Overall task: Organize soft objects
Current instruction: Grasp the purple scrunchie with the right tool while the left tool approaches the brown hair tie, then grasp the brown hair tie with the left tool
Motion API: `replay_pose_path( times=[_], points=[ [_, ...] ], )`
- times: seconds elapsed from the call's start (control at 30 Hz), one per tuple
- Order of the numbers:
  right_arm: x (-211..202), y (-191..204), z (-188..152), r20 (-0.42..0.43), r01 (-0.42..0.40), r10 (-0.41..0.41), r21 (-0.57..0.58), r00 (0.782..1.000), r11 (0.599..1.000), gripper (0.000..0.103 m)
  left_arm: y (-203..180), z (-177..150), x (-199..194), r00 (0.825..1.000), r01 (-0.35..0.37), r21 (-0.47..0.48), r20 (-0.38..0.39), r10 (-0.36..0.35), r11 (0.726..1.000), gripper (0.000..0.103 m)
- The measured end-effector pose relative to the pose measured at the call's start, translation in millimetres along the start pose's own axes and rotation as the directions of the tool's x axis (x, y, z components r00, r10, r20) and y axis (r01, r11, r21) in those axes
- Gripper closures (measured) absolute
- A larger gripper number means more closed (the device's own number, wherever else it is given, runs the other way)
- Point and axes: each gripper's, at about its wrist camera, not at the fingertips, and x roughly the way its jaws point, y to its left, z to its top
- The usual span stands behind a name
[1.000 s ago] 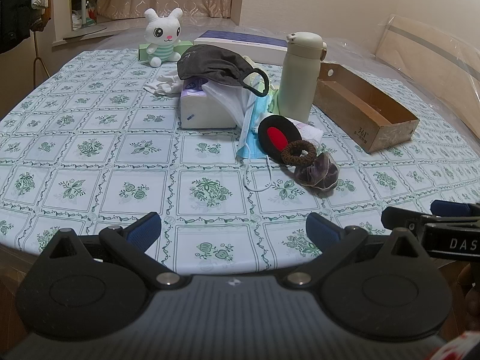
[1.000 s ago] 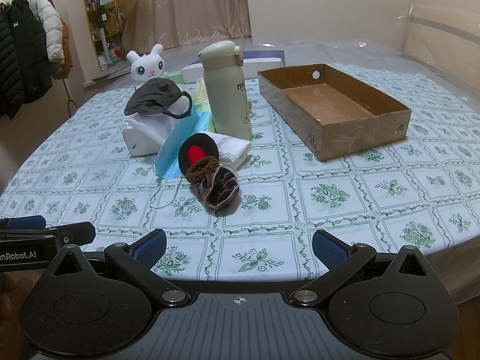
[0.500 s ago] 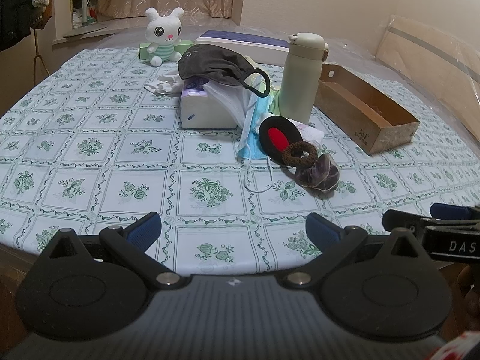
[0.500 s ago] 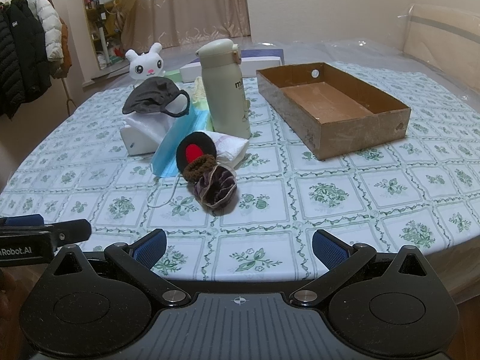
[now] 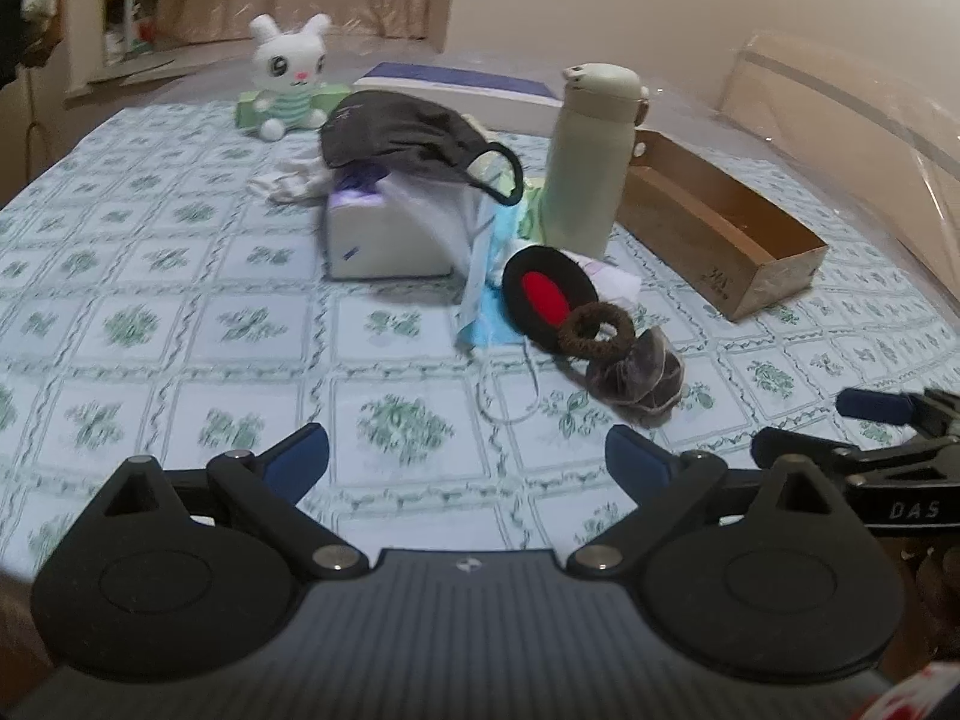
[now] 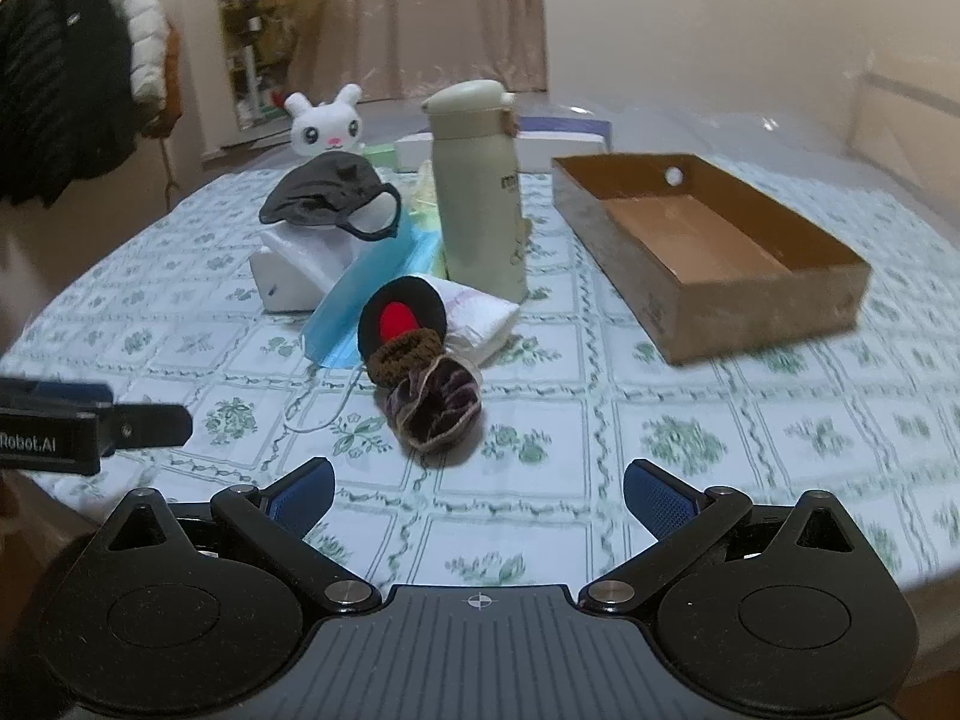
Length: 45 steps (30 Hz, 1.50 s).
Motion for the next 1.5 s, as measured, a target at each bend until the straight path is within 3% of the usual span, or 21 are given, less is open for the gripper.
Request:
replay_pose_path(
  times=[0.17, 0.27, 0.43, 0.67, 0.93, 1.2, 1.5],
  points=[
    [21, 2, 6, 0.013, -0.020, 0.022, -0.099, 1.000, 0.995, 0.002, 2, 11, 19, 0.999, 0.042, 0.057, 0.026, -0.044, 0.997, 0.012],
    [35, 5, 8, 0.006, -0.037, 0.038, -0.165, 0.999, 0.986, 0.014, 2, 18, 31, 0.996, 0.074, 0.091, 0.038, -0.077, 0.993, 0.016],
    [57, 5, 14, -0.001, -0.078, 0.080, -0.231, 0.997, 0.970, 0.018, -1, 29, 49, 0.990, 0.127, 0.162, 0.046, -0.136, 0.979, 0.020],
    [84, 8, 19, -0.041, -0.137, 0.131, -0.284, 0.991, 0.949, 0.035, -8, 34, 70, 0.980, 0.187, 0.213, 0.029, -0.198, 0.959, 0.030],
    [101, 6, 18, -0.081, -0.160, 0.142, -0.298, 0.987, 0.941, 0.059, -13, 35, 82, 0.977, 0.202, 0.255, 0.017, -0.213, 0.946, 0.032],
    [93, -2, 15, -0.066, -0.140, 0.126, -0.283, 0.990, 0.949, 0.087, -27, 34, 91, 0.973, 0.218, 0.305, 0.010, -0.231, 0.927, 0.032],
    [75, -32, 13, -0.035, -0.036, 0.029, -0.221, 0.999, 0.975, 0.089, -51, 37, 108, 0.968, 0.238, 0.341, 0.000, -0.253, 0.910, 0.032]
  ],
)
